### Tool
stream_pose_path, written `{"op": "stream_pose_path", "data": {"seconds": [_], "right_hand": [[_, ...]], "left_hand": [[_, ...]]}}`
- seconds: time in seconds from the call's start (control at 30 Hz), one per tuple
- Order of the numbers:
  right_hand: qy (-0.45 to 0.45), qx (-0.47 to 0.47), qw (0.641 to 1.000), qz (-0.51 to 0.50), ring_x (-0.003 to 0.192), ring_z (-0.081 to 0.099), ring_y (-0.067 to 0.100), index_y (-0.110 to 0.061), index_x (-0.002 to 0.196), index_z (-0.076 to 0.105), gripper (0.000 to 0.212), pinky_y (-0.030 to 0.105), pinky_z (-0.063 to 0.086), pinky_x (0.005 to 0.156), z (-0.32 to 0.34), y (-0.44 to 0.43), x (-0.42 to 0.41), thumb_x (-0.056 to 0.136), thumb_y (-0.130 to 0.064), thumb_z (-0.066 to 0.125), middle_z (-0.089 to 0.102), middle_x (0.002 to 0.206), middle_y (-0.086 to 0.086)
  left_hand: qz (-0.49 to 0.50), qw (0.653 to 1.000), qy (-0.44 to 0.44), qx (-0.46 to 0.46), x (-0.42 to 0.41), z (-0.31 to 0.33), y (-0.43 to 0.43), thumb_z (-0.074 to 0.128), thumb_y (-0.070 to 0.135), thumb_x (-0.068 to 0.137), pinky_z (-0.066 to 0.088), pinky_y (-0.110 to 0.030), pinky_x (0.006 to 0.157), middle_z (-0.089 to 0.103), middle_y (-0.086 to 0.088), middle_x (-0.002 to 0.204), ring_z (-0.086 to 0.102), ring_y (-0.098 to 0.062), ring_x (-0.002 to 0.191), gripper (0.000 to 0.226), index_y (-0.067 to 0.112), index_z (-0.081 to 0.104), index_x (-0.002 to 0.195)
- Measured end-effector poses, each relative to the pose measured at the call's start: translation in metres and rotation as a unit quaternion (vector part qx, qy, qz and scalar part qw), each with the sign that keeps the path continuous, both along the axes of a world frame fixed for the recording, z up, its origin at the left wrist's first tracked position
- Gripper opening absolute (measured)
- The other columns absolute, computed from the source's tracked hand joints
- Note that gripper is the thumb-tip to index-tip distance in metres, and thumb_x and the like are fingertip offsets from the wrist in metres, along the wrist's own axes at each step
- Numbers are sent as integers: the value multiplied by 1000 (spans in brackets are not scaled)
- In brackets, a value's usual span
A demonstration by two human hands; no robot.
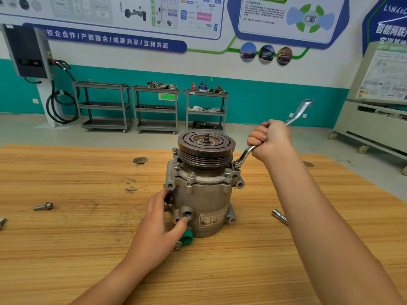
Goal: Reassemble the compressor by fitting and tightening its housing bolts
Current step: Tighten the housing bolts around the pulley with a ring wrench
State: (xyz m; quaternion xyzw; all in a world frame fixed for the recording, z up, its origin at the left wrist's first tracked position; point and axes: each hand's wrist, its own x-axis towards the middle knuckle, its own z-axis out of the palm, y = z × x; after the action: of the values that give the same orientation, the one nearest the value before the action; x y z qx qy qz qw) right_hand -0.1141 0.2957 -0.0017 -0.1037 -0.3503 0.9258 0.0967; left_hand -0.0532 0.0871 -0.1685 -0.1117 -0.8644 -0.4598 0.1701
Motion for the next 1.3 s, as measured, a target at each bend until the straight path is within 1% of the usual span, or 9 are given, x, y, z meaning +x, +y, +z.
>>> {"op": "stream_pose_path", "data": {"seconds": [0.13,0.23,0.4,0.47,0.63,0.73,0.93,1.1,1.3], "right_hand": [[-37,59,995,65,23,19,6,-16,63,33,40,16,14,26,3,-9,-16,102,-25,29,24,32,-6],[-42,57,997,3,24,19,6,-15,66,33,36,16,15,27,-7,-18,-23,102,-21,31,24,32,-7],[0,-170,985,-25,23,19,7,-16,62,29,39,17,15,27,-39,-1,-16,101,-21,30,24,33,-7],[32,-199,978,-48,24,19,8,-17,62,29,38,15,15,28,-42,4,-11,100,-19,29,24,34,-6],[91,-198,972,-91,26,17,8,-17,60,30,39,13,14,31,-30,8,-7,99,-20,28,23,35,-6],[120,-201,969,-82,26,17,8,-17,58,30,42,14,14,30,-26,15,-1,99,-21,28,23,35,-6],[157,-186,968,-55,25,17,7,-18,56,30,45,16,14,28,-34,16,4,100,-26,28,22,34,-7],[195,-205,958,-42,25,17,7,-17,55,31,47,16,15,27,-35,15,3,101,-26,28,22,34,-6],[253,-100,961,42,25,18,5,-18,43,40,62,17,17,27,-36,4,5,102,-33,25,24,34,-7]], "left_hand": [[-2,1000,3,2,0,-1,0,64,34,84,33,-19,93,29,19,127,39,1,117,73,31,21,143],[-5,1000,7,6,0,-1,-1,65,33,83,33,-18,92,30,21,125,39,2,116,72,31,22,142],[-12,1000,17,10,-1,-2,-1,65,32,83,32,-16,91,30,25,119,39,4,114,68,42,19,131],[-14,1000,21,10,-1,-3,-2,65,31,83,32,-17,91,30,24,120,39,4,114,68,44,17,128],[-17,1000,17,5,-1,-2,-2,64,32,83,33,-18,93,29,22,123,39,2,116,68,43,18,132],[-16,1000,15,1,-2,-2,-2,65,32,83,33,-19,95,29,21,125,40,0,118,70,35,22,139],[-20,1000,16,4,-2,-2,-2,65,31,84,34,-20,96,30,20,126,40,-2,120,70,36,21,138],[-25,999,25,7,-3,-2,-1,65,31,83,33,-18,93,30,26,121,40,3,116,67,49,16,125],[-16,1000,23,-2,-3,-3,-2,65,31,83,32,-15,90,30,26,119,40,3,114,68,43,20,132]]}}
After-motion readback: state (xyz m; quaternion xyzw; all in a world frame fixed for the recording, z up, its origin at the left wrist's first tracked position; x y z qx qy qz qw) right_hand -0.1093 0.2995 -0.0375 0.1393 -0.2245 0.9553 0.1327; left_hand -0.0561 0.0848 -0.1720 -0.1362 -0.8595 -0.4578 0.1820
